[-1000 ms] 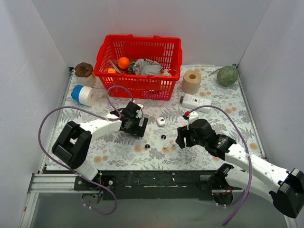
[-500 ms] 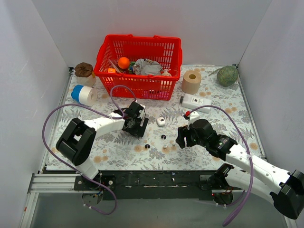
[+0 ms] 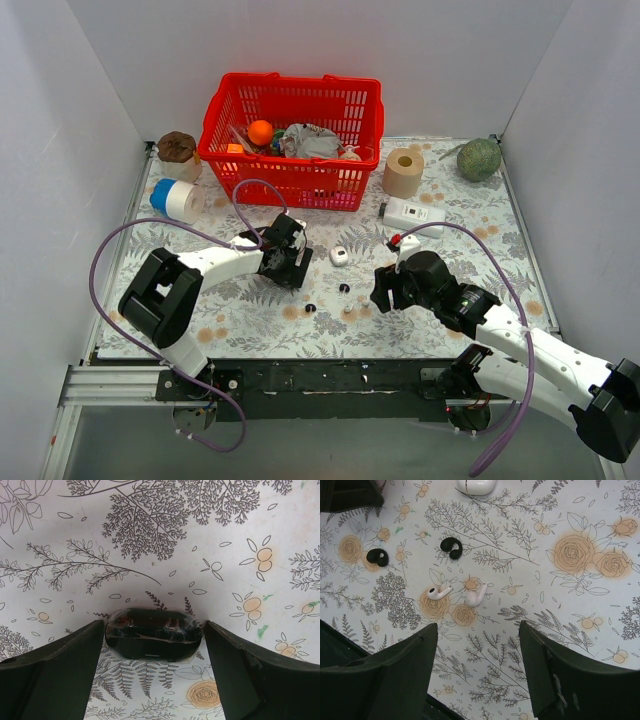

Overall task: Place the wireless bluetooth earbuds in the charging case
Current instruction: Pick up the charging case at the center of the board.

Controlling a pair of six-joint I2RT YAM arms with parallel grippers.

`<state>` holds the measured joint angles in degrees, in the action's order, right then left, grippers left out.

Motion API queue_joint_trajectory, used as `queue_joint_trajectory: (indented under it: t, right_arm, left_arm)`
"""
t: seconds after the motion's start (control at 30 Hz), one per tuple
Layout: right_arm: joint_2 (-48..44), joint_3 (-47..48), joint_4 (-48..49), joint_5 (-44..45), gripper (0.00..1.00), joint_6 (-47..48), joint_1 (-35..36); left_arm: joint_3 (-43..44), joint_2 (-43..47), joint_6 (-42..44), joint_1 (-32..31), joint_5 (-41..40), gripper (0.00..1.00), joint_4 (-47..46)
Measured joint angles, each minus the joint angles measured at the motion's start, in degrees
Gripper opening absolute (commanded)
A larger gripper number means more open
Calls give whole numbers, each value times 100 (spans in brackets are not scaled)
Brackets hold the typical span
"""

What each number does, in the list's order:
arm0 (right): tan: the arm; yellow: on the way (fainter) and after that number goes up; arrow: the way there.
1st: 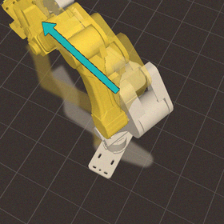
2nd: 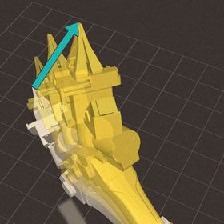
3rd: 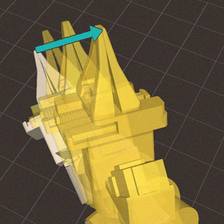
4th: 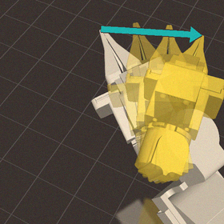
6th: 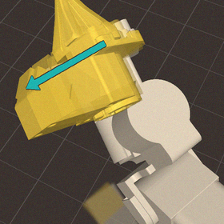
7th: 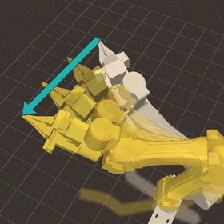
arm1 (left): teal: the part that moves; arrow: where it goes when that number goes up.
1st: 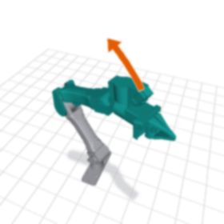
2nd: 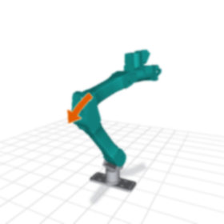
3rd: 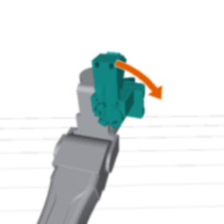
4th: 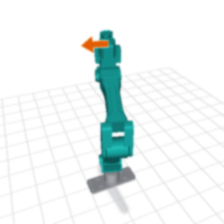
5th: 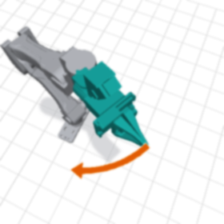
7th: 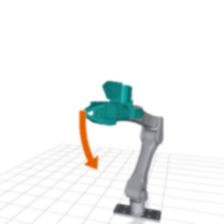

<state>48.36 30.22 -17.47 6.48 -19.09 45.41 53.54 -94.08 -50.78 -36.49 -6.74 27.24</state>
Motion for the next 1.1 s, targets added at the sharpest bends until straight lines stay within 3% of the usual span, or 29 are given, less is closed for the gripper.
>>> queue_joint_trajectory:
  t: [0.2, 0.33, 0.53, 0.57, 0.73, 0.87, 0.97, 1.1]
  right_arm:
    - [0, 0, -39, 0, 74, 0, 0]
    - [-11, 0, -55, 0, 74, -2, 0]
    - [-42, 0, -59, -2, 74, -4, 0]
    - [-42, 0, -59, -2, 74, -4, 0]
    - [79, 282, -238, -68, 74, -4, 0]
    - [341, 951, -273, -208, 77, -2, 0]
    - [538, 1471, -254, -365, 77, -2, 0]
    - [754, 2000, -350, -527, 81, 42, 0]
  left_arm:
    - [-2, 0, -9, -2, 7, 73, 9]
    - [-2, 2, -31, -2, 17, 54, 24]
    - [-9, 39, -90, -15, 31, 44, 48]
    - [-39, 85, -109, -17, 37, 38, 66]
    - [-380, 1027, -293, -81, 164, 30, -103]
    - [-750, 2396, -461, -120, 402, 32, -1003]
    - [-1370, 3252, -529, -173, 804, 31, -2208]
    - [-2566, 4068, -507, -400, 1211, 22, -3685]
